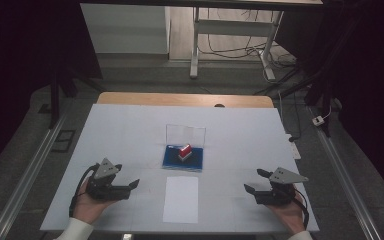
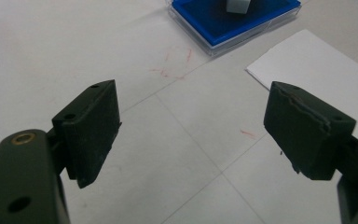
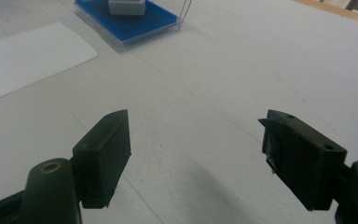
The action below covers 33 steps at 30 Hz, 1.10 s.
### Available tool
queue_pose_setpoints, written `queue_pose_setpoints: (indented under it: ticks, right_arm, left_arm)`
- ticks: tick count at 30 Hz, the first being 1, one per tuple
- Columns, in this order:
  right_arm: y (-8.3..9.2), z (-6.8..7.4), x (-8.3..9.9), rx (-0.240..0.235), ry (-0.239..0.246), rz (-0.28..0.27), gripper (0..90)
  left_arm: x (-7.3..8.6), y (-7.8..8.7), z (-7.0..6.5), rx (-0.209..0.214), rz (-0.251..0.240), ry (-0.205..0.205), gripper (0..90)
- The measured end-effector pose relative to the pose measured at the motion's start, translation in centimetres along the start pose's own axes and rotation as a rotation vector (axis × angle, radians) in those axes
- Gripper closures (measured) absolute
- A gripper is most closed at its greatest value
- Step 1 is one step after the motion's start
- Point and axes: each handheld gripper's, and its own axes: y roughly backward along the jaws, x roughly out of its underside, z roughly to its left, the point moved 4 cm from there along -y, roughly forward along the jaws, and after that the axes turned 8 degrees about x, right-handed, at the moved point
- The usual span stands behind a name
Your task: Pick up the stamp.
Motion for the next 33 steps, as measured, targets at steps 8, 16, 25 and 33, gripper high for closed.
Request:
queue_pose_setpoints:
  ticks: [8,16,25,33]
  right_arm:
    - [-0.5,0.5,-0.1,-0.019,0.002,0.001,25.0]
    - [-0.3,0.5,-0.3,-0.007,0.008,-0.005,25.3]
    - [-0.4,0.5,0.1,-0.010,-0.001,0.004,25.4]
    - [-0.7,0.5,0.2,-0.013,0.001,0.015,25.5]
  left_arm:
    - [-1.0,-0.7,-0.3,0.004,0.021,-0.005,18.6]
    - [-2.7,-2.1,-0.3,0.034,0.013,-0.005,18.8]
    - [-5.3,-4.3,-1.0,0.045,0.031,-0.056,18.9]
    - [-7.3,-5.5,-1.0,0.053,0.041,-0.065,18.8]
